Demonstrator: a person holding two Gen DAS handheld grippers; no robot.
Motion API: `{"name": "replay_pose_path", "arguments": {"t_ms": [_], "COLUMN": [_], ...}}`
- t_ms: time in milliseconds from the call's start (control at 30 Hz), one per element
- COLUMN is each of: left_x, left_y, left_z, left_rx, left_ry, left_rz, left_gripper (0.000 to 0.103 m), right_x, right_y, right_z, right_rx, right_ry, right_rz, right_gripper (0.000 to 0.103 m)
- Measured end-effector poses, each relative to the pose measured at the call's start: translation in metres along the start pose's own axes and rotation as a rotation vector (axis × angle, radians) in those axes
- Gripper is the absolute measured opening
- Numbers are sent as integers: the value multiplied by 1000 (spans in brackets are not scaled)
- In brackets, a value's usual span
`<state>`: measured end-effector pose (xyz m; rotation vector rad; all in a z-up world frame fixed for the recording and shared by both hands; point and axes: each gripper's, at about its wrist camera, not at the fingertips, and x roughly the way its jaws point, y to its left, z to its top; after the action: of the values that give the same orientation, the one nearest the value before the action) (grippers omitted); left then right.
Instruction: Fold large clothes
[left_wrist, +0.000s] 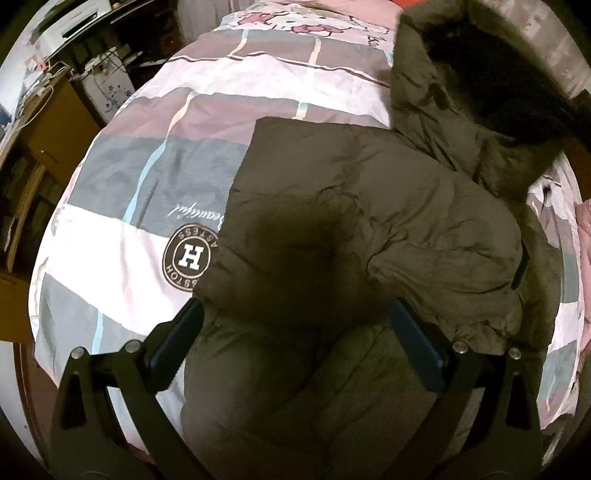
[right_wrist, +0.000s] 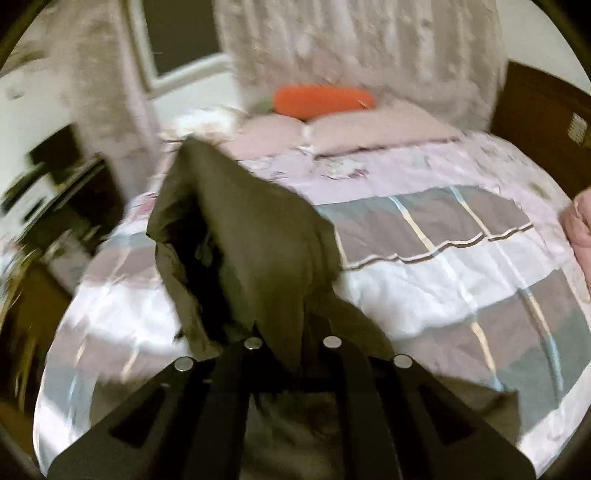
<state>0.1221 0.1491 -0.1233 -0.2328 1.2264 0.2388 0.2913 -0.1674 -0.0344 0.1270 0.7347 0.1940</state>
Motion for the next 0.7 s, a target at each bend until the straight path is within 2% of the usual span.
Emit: {"name": "replay_pose_path", "arguments": {"t_ms": [100,167,200,233,267,300,367,433,467,533,633,700], "left_x": [-5,-9,-12,-13,-14,-13,-10,-1,4,16,28,44], "left_y": [3,4,3,2,0,-5,-15,-25,-28,-30,-33,-40], "left_z": [-4,-6,-8,-9,-10,-11,-10,-7,-5,-1,5,9], "left_rx": [-25,-41,-53,-60,-62,-54,-20,-1,-8,-65,-155,-185], "left_ry": [-3,-13,-24,-31,-35,-40,-56,-54,-39,-8,-11,11], "left_rz": [-13,-20,-33,-44,-57,-68,-70,-99,-134,-227,-322,-350], "left_gripper": [101,101,101,101,101,101,101,101,101,101,101,101], "right_x": [-64,-86,-89,-91,-92,-93,-90,-93,-92,-89,-68,-54], "right_y": [-9,-23,-29,-38,-46,-52,-54,-54,-56,-63,-84,-89], "right_z": [-60,-102,-119,-139,-152,-160,-165,-165,-165,-168,-182,-189], "right_rx": [-70,-129,-166,-204,-205,-204,-206,-178,-126,-3,383,540], "right_ry": [40,94,120,137,132,127,174,207,259,335,486,542], "right_rz": [81,21,-32,-148,-244,-268,-251,-199,-123,-51,260,351], "right_gripper": [4,9,22,52,69,86,86,90,92,93,93,93]}}
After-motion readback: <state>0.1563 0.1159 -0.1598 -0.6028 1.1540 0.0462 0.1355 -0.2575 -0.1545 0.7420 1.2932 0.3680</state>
